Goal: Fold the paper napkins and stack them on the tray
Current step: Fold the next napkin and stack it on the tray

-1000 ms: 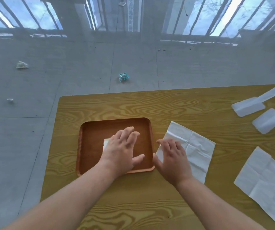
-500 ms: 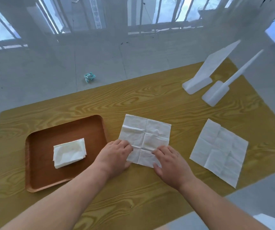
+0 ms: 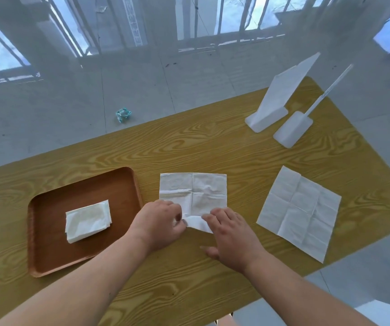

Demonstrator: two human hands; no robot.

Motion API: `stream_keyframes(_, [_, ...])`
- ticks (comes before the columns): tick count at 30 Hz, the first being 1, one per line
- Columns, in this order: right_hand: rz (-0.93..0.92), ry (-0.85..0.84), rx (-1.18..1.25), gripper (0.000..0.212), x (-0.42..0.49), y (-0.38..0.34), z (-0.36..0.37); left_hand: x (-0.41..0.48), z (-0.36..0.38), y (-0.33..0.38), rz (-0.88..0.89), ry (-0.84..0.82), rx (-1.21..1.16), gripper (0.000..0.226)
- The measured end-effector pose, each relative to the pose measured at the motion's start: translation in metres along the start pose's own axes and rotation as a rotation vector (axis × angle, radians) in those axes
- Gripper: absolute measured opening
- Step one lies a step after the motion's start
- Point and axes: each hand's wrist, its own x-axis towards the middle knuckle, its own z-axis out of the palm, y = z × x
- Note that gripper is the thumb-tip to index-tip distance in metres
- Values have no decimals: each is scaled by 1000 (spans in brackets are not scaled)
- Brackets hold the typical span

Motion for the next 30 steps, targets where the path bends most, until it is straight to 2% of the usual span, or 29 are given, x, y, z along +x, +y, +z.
stream_keyframes(3, [20,76,36,36,8,-2,-8,-2,-8,-2,-35,-35,-48,45])
stream_keyframes(6, [27,103,78,18,14,-1,-18,-5,-9,-7,-21,-152,-9,76])
stream_keyframes(7, [28,108,96,17,16,0,-21,-6,-8,-8,-11,-169,32,79])
stream_keyframes(8, [35,115,117,18,18,1,-24,-5,-8,-9,-1,-162,69,71])
stream_keyframes(11, [71,135,168,22,25,7,-33,0,-13,-9,-17,-57,66,30])
stream_keyframes(14, [121,166,167,23,34,14,-38,5,-17,-7,-78,60,31,28])
stream_keyframes(17, [221,305,180,15,35,18,-36,6,-17,-7,-136,256,16,33])
stream_keyframes(19, [224,405,154,33,31,20,-31,4,-11,-6,-42,319,71,34])
stream_keyframes(22, [58,468,68,35,24,21,-22,1,5,-4,243,271,209,21])
stream_keyframes(23, [4,457,34,33,22,22,-19,1,8,-3,286,245,239,22])
stream_keyframes(25, [-37,414,-6,36,21,22,-14,1,11,-1,249,240,218,35])
stream_keyframes(27, [-7,378,-7,44,22,24,-12,6,9,2,117,232,151,49])
stream_keyframes(30, [77,329,46,52,28,27,-17,17,6,0,-21,141,72,48])
